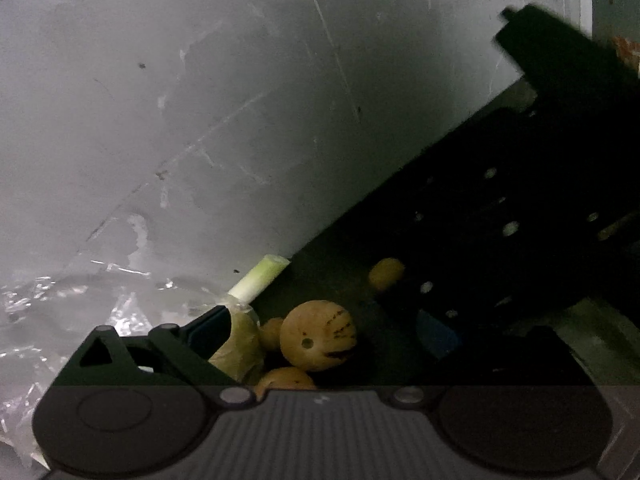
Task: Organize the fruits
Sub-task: 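Close the left tool on the striped pepino melon while the right tool grasps the small tan fruit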
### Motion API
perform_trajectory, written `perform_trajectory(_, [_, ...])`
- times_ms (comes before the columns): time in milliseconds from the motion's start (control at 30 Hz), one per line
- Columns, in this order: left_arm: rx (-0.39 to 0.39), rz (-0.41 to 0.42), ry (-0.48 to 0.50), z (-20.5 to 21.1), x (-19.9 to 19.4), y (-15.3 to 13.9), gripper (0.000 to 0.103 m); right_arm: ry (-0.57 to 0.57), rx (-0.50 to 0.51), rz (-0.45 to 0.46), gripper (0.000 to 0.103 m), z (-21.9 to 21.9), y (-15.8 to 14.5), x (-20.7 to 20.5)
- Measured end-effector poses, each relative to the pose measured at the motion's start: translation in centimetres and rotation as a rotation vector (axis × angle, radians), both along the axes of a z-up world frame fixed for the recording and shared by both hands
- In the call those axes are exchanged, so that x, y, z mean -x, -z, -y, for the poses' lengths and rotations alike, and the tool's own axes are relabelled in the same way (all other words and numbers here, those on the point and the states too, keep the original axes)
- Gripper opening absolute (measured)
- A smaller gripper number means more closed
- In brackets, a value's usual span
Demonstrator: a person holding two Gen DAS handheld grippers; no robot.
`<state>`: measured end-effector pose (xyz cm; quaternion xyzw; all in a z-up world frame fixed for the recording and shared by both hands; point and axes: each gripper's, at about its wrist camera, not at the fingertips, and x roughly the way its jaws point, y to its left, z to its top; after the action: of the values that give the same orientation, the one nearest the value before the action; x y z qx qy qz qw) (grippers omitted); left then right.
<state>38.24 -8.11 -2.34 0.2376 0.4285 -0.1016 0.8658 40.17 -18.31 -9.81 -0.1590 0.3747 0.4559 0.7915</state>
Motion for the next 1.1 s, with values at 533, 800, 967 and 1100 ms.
perform_trajectory(533, [-0.067,-0.114,0.07,0.6,-2.1,2.5,0.074,0.079,0.0,0.003,0.029,2.6,-0.3,2.3])
perform_trajectory(800, [-0.109,-0.123,0.09,0.8,-2.5,3.1,0.073,0.106,0.026,0.015,0.029,3.5,-1.0,3.5])
perform_trajectory(967, [-0.105,-0.127,0.088,0.5,-2.9,3.4,0.067,0.132,0.03,0.019,0.029,3.6,-1.5,4.1])
perform_trajectory(1100, [-0.121,-0.109,0.099,0.3,-2.7,3.2,0.055,0.149,0.037,0.026,0.029,3.5,-2.0,4.7])
